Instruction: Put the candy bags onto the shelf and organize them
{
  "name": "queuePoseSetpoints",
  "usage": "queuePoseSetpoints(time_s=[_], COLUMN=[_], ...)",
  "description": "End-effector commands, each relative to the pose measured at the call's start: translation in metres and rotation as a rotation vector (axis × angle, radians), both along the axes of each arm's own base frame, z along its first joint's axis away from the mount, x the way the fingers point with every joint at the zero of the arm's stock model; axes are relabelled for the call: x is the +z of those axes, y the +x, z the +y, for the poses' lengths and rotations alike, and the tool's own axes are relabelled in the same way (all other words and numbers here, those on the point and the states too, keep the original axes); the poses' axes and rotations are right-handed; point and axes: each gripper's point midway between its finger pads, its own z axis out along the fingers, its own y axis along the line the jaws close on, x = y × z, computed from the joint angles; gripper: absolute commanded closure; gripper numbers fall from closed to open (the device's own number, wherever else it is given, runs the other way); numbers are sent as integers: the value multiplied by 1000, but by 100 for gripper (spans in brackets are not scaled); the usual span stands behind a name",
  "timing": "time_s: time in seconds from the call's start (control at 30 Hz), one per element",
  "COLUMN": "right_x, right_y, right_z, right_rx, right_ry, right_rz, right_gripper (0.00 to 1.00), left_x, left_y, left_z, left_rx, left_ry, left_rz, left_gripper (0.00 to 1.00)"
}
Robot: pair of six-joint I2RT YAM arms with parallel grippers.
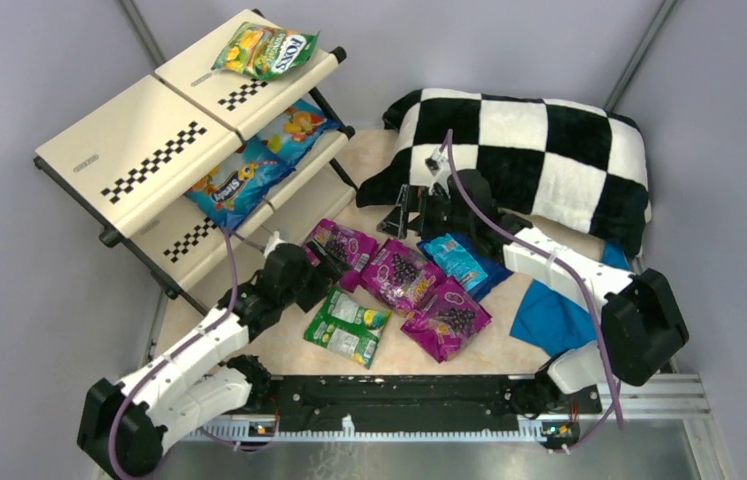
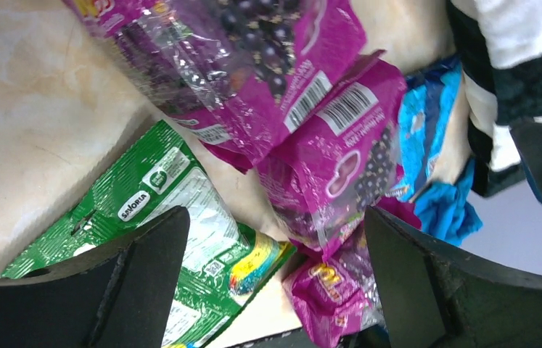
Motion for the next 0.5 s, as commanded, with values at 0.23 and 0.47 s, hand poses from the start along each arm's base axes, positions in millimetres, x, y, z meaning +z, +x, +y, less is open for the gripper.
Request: queuePoseSetpoints(time_s=[0.23, 0.47], right_x=[-2, -11], right_y=[-13, -21], right_z=[3, -5], right_rx=[79, 94], right_ry=[53, 48], right_rz=[-30, -10], right_gripper=[1, 1], left_x=[-32, -54], left_y=[31, 37], left_z=[-4, -11], left_rx=[253, 277], left_ry=[-40, -54], left_rz=[69, 114], left_gripper=[10, 20])
